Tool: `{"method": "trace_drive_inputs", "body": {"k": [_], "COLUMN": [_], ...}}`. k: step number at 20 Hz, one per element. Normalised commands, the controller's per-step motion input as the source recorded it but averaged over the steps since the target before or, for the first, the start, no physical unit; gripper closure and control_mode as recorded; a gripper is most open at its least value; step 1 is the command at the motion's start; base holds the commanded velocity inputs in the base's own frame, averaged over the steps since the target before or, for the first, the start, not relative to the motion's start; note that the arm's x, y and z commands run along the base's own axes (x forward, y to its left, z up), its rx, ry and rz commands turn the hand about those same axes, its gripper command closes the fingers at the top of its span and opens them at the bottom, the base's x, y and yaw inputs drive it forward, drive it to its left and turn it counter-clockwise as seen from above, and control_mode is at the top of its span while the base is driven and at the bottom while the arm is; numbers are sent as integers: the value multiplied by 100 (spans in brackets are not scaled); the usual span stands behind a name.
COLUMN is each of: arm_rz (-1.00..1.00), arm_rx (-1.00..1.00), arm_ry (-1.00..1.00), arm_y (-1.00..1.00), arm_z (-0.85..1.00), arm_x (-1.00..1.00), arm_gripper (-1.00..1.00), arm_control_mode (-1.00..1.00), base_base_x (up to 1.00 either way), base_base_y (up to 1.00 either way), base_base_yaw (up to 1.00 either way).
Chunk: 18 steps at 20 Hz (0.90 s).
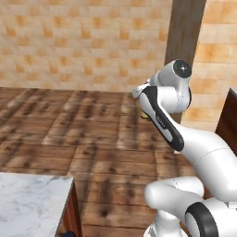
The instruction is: Place the large bottle from the dining counter next to the other large bottle outside the sink, and place the small bottle from the dining counter next to the other small bottle inside the sink.
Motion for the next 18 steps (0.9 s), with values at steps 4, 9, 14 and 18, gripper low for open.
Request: {"method": "trace_drive_inputs", "body": {"k": [4, 9, 14, 18], "arm_rz": [0, 0, 0, 0], "arm_rx": [0, 0, 0, 0], "arm_ry": [0, 0, 0, 0], "arm_y": [0, 0, 0, 0], "arm_z": [0, 0, 0, 0], "arm_x": [0, 0, 0, 0], "arm_gripper": [100, 100, 100, 100], "arm_control_mode": [100, 100, 100, 100], "base_base_x": [-1, -2, 0, -1], "base_base_y": [0, 1, 1, 1], "base_base_yaw": [-22, -22, -23, -23]}}
